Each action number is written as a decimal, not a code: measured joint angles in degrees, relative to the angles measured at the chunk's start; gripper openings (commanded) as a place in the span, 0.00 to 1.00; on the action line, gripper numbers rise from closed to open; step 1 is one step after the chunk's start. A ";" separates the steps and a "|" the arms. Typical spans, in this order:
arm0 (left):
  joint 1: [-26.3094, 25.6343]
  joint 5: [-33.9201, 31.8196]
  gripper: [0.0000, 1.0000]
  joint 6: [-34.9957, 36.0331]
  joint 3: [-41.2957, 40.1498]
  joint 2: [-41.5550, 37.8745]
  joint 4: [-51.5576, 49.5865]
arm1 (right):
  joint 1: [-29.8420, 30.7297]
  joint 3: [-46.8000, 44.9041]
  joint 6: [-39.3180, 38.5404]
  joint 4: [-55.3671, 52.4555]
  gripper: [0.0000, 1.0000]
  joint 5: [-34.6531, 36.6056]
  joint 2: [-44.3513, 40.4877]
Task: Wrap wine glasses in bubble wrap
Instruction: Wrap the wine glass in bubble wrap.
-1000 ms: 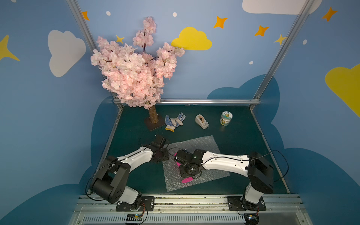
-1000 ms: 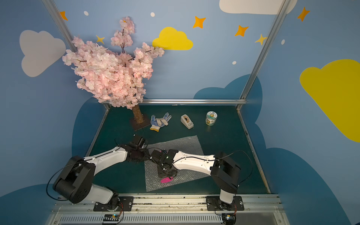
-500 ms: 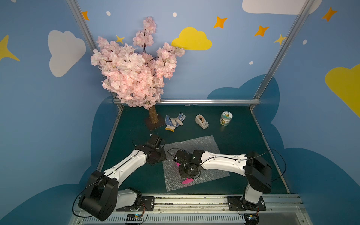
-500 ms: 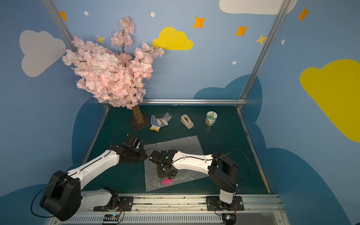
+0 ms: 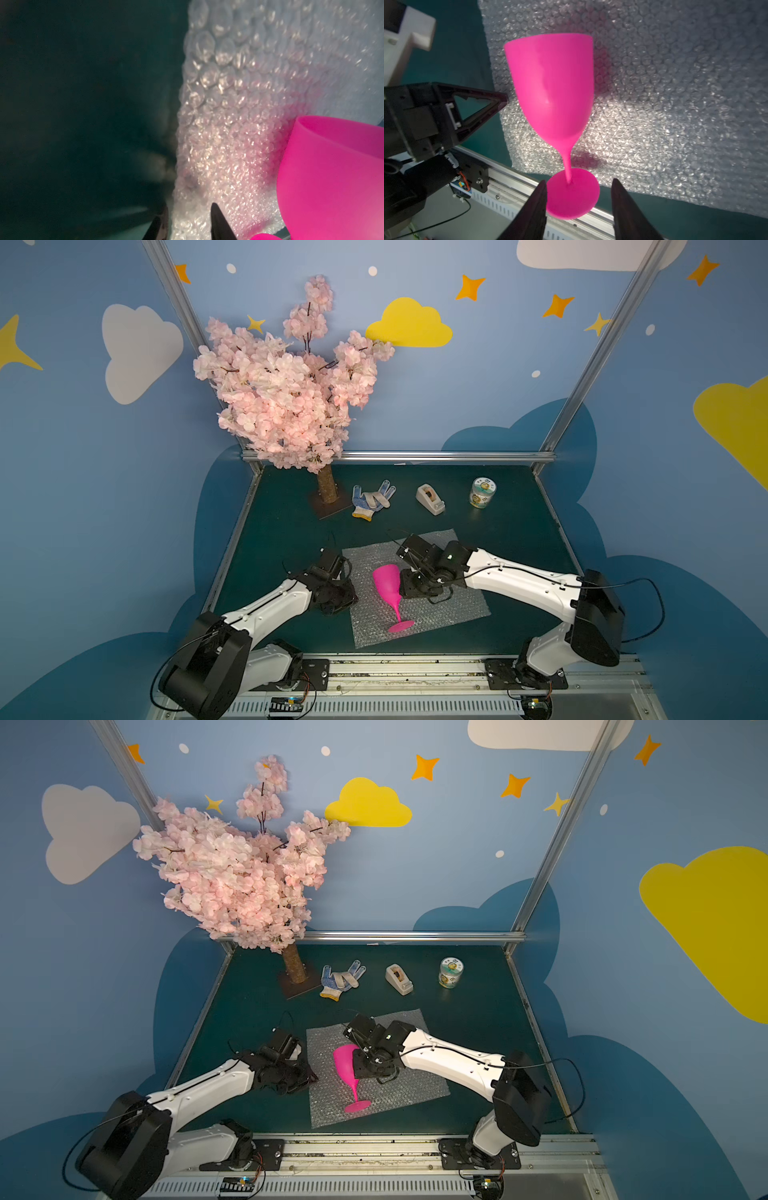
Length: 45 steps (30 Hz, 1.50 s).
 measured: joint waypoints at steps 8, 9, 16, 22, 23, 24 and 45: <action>-3.15 -4.50 0.16 -1.95 -0.15 -0.52 1.09 | -5.20 -5.88 -3.08 2.36 0.48 -3.50 -2.21; -3.32 -4.90 0.13 -1.84 -0.11 -1.25 1.01 | -5.99 -6.60 -3.52 2.93 0.48 -4.20 -2.23; -4.20 -7.67 0.07 2.43 8.41 -4.83 -4.28 | -12.94 -8.41 -7.26 4.24 0.49 -6.60 -1.25; -8.28 -9.68 0.08 7.08 18.23 -2.58 -8.72 | -17.16 -8.61 -10.01 5.99 0.47 -10.08 -0.66; -9.38 -10.03 0.08 7.45 19.58 -1.68 -9.25 | -17.16 -8.59 -10.14 6.40 0.47 -10.78 -0.66; -10.69 -10.43 0.08 7.78 21.22 -0.48 -9.86 | -17.16 -8.52 -10.23 6.67 0.46 -11.41 -0.63; -24.46 -13.16 0.08 -4.50 37.22 21.03 -6.88 | -31.15 -18.56 -7.93 10.58 0.53 -19.39 -8.90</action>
